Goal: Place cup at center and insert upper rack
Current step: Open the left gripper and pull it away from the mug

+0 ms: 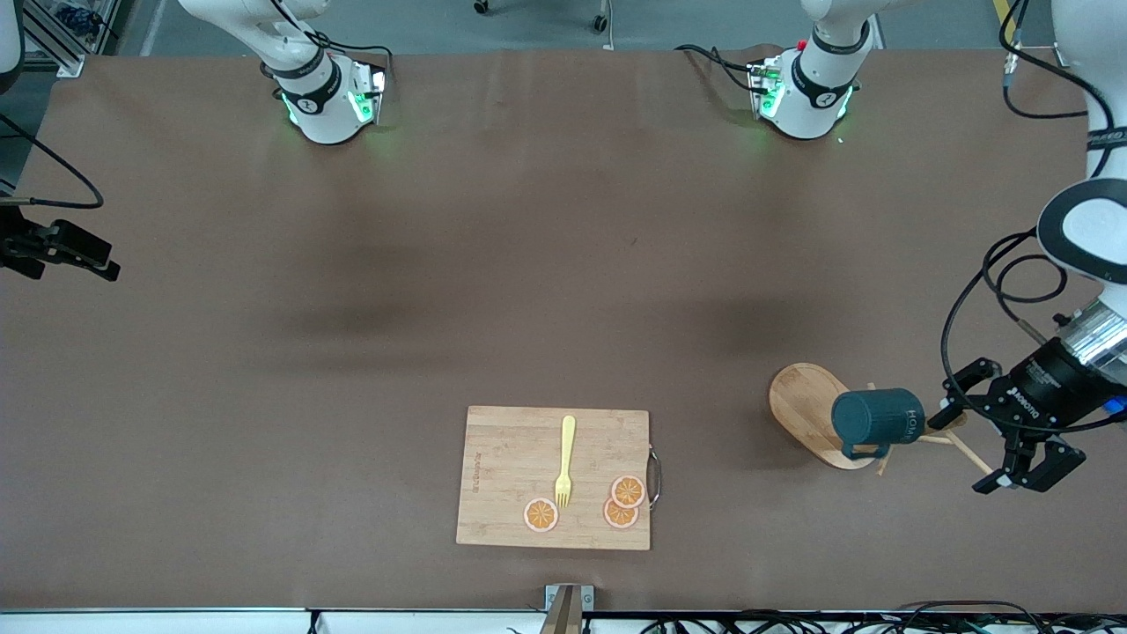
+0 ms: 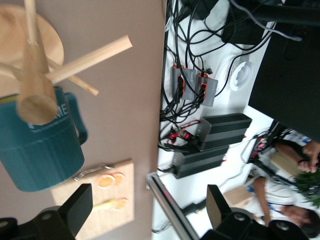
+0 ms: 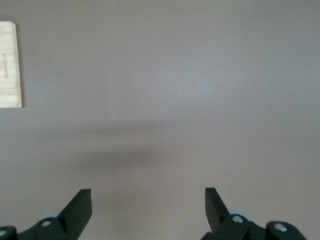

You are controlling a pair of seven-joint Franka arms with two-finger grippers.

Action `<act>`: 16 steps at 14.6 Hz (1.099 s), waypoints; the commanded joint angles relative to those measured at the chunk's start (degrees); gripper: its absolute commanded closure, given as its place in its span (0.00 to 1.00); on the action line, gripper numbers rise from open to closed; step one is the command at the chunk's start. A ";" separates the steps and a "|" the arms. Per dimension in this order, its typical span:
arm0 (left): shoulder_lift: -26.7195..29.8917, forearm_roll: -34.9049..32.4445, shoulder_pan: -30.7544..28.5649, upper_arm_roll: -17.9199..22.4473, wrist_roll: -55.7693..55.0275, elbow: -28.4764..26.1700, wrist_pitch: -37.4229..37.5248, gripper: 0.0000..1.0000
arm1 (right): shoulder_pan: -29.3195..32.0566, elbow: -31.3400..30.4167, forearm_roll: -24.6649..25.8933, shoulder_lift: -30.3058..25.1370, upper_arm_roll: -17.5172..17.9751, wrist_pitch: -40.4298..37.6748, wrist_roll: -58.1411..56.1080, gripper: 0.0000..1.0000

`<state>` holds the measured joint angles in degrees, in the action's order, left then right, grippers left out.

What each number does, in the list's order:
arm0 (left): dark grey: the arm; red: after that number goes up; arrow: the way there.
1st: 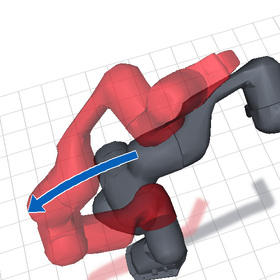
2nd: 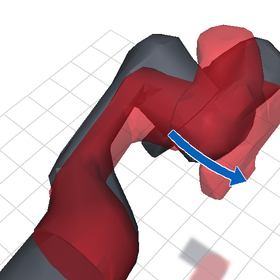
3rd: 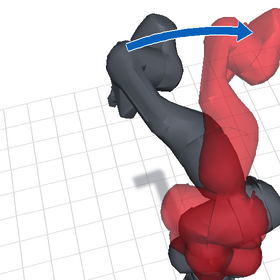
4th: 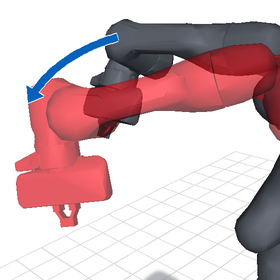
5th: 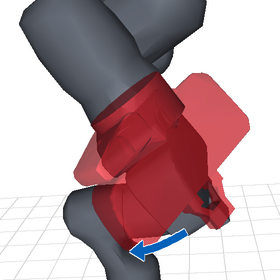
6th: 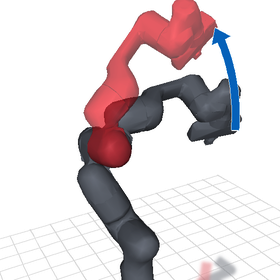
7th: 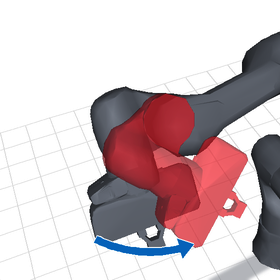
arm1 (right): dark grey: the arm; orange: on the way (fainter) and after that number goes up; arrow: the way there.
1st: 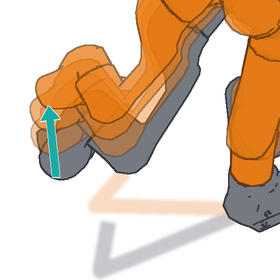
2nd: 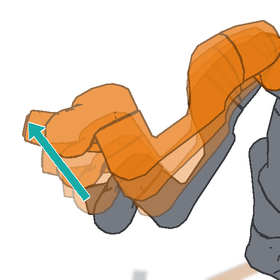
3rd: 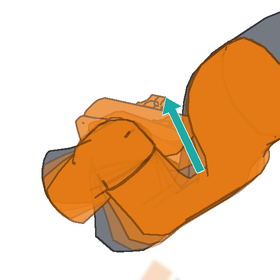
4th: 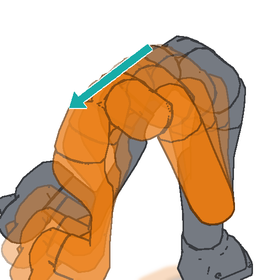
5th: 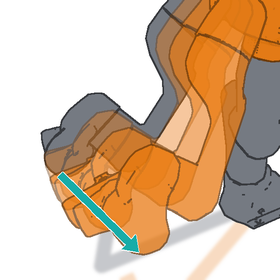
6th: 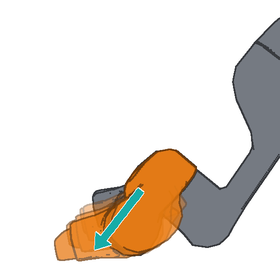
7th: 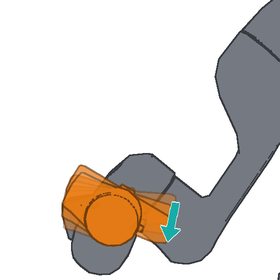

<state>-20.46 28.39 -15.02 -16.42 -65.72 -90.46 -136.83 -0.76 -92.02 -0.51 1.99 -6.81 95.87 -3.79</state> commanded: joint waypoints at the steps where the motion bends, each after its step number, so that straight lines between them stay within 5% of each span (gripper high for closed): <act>1: 5.33 -8.67 -0.36 0.07 0.86 -2.45 3.75 0.00 | 0.32 0.09 0.77 -0.23 0.40 -0.25 0.45 0.00; 8: 12.28 -15.99 -2.11 0.16 25.33 -2.27 19.48 0.00 | -0.03 0.18 0.69 -0.32 0.48 -0.34 0.45 0.00; 13: 15.09 -16.69 -4.66 0.24 48.72 -1.83 23.45 0.00 | -0.20 0.27 0.69 -0.32 0.66 -0.34 0.36 0.00; 16: 16.32 -23.27 -4.49 -0.46 55.42 -1.74 26.17 0.00 | -0.29 0.44 0.77 -0.41 0.75 -0.16 0.18 0.00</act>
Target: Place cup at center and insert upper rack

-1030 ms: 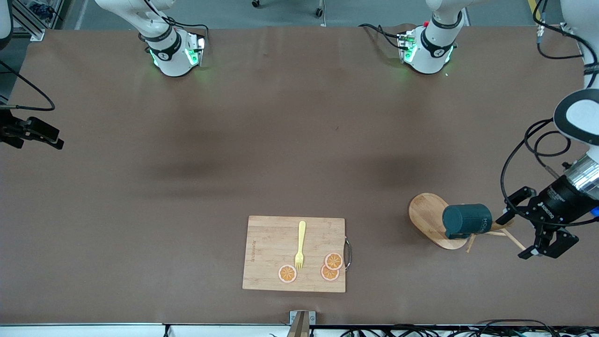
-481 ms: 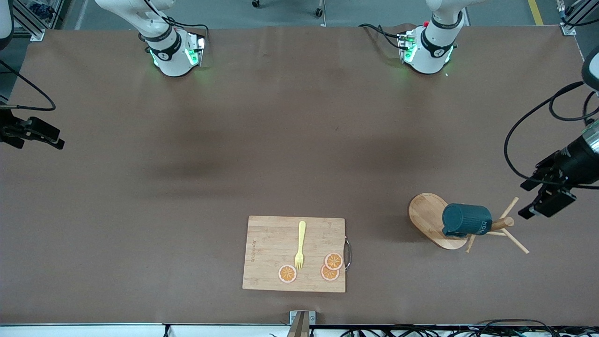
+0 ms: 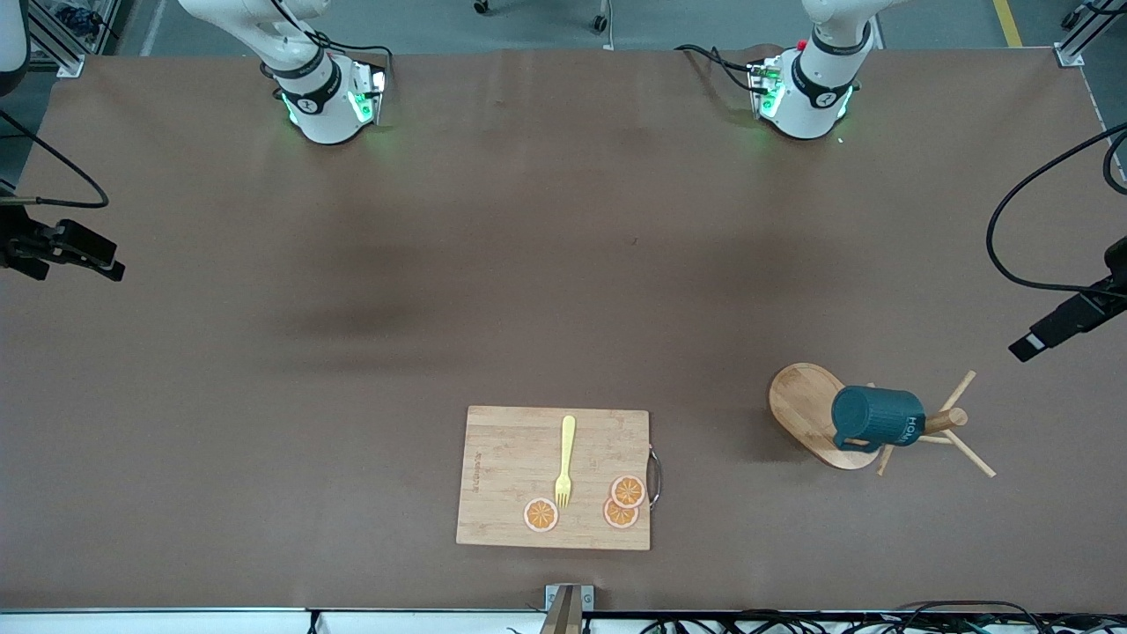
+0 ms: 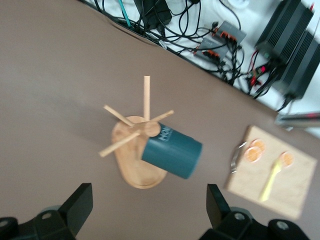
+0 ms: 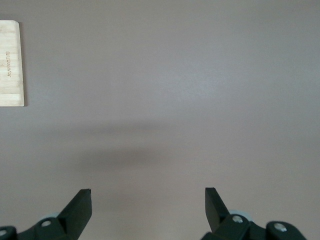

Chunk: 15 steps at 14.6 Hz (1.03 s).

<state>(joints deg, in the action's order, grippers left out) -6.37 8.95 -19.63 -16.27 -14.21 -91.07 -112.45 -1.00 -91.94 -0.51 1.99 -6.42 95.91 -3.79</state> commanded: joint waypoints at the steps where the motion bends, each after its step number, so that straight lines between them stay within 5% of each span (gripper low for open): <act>1: 2.50 -5.24 0.20 -0.70 4.54 -1.22 3.97 0.00 | -0.14 0.36 0.78 -0.41 0.44 -0.37 0.19 0.00; 9: 8.83 -5.70 -0.06 -0.26 17.79 -1.31 19.26 0.00 | -1.81 0.97 0.78 -0.93 0.53 -0.37 0.36 0.00; 15: 8.76 -5.17 -0.15 0.01 19.57 2.02 21.13 0.00 | -1.99 1.76 0.34 -1.02 0.53 -3.97 -0.08 0.00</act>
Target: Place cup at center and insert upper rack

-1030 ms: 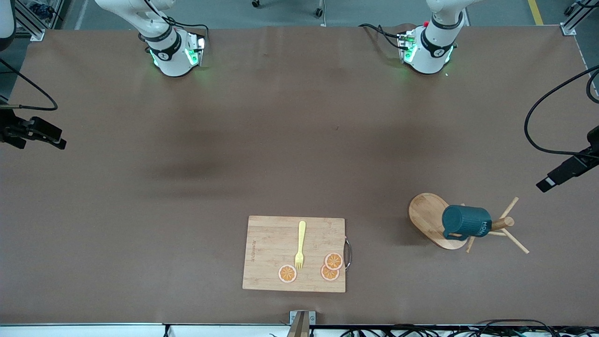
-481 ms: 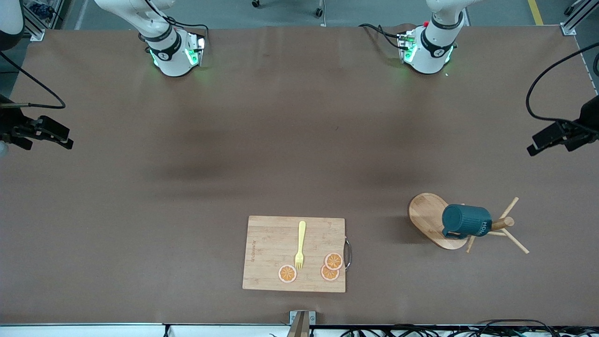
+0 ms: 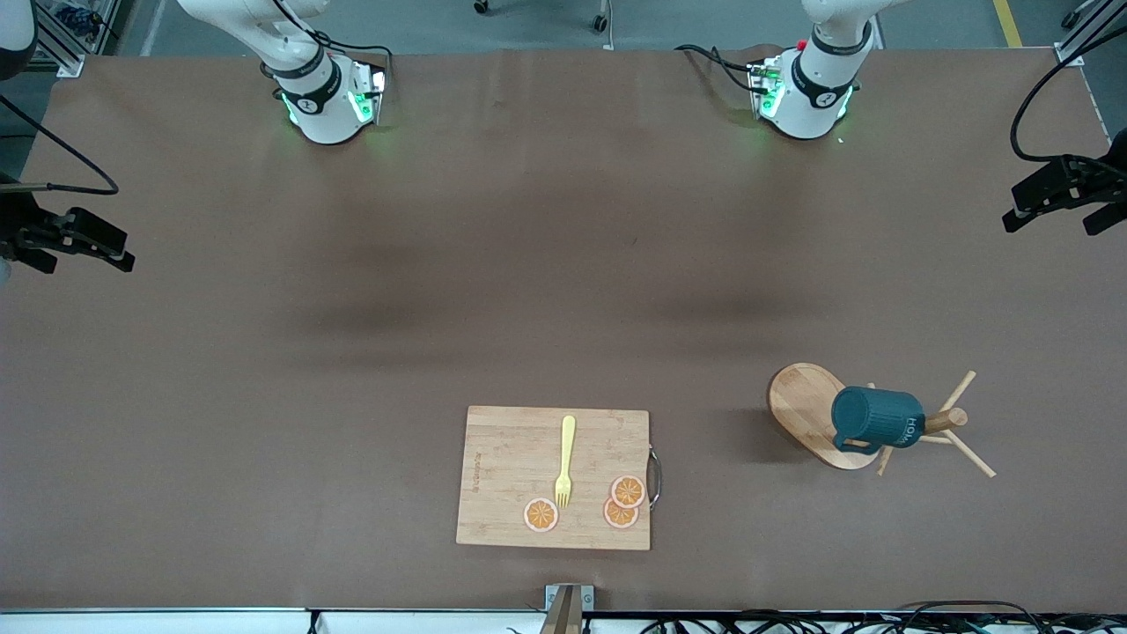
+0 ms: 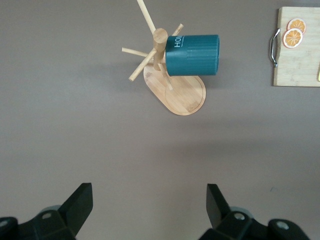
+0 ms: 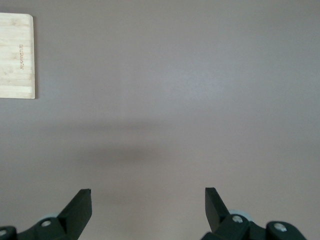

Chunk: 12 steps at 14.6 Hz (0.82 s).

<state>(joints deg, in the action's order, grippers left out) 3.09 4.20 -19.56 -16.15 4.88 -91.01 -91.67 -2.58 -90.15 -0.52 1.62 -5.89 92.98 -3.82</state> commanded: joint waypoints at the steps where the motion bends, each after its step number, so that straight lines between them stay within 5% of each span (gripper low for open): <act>1: -1.84 -0.60 0.92 0.15 0.40 3.37 0.44 0.00 | -0.40 -0.11 0.34 -0.66 0.00 -1.04 -0.05 0.00; 8: -2.65 -0.60 22.61 20.16 0.13 4.35 0.35 0.00 | -1.11 -0.20 0.43 -0.66 0.00 -1.04 -0.40 0.00; 12: -2.73 -0.86 23.78 21.95 0.13 4.35 0.09 0.00 | -0.93 -0.28 0.43 -0.66 -0.08 -1.13 -0.40 0.00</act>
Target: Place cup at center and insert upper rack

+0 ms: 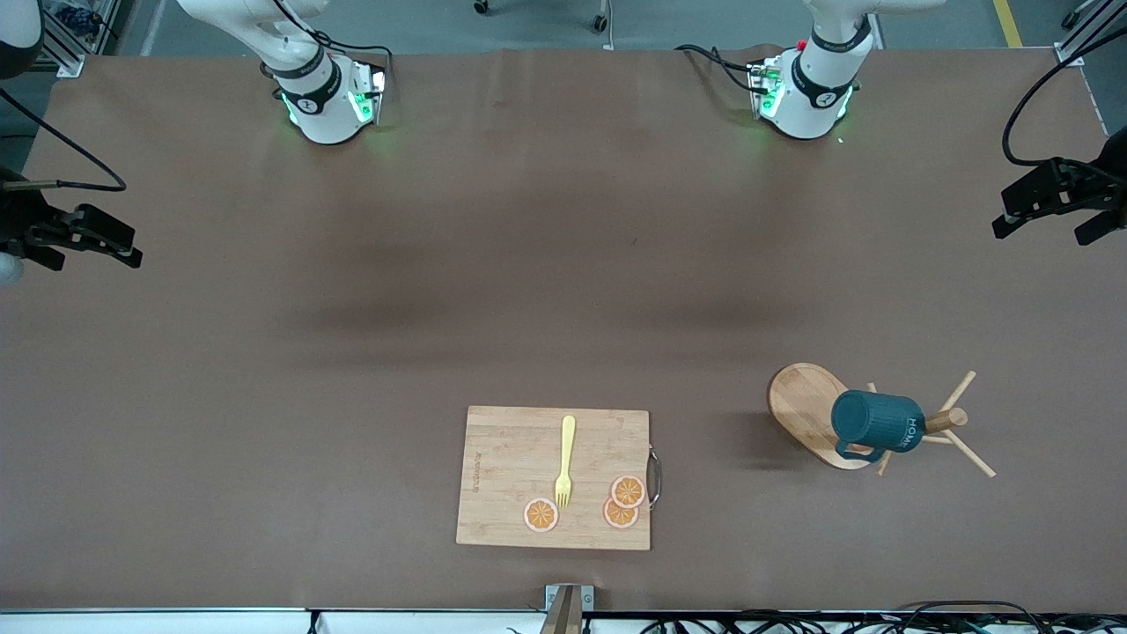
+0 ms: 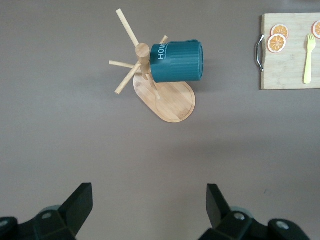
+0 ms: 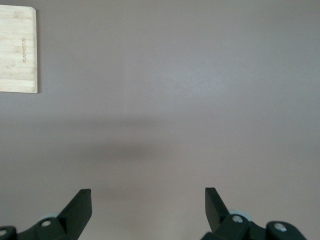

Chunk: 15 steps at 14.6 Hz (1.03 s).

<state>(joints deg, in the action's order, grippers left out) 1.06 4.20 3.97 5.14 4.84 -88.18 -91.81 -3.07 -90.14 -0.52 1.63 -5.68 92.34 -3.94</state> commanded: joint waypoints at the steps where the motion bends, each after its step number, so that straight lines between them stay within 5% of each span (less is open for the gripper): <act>1: -0.53 -0.86 0.16 0.66 0.17 1.52 0.31 0.00 | -0.44 -0.30 0.43 -0.66 -0.30 -0.32 -0.28 0.00; 15: -0.62 -0.95 0.33 0.31 1.22 1.61 -0.12 0.00 | -0.79 -0.21 0.43 -0.57 -0.21 -0.32 -0.37 0.00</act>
<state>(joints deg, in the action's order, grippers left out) 1.05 4.20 4.47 5.39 5.00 -87.86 -92.02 -3.24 -90.14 -0.52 1.62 -5.63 92.32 -3.97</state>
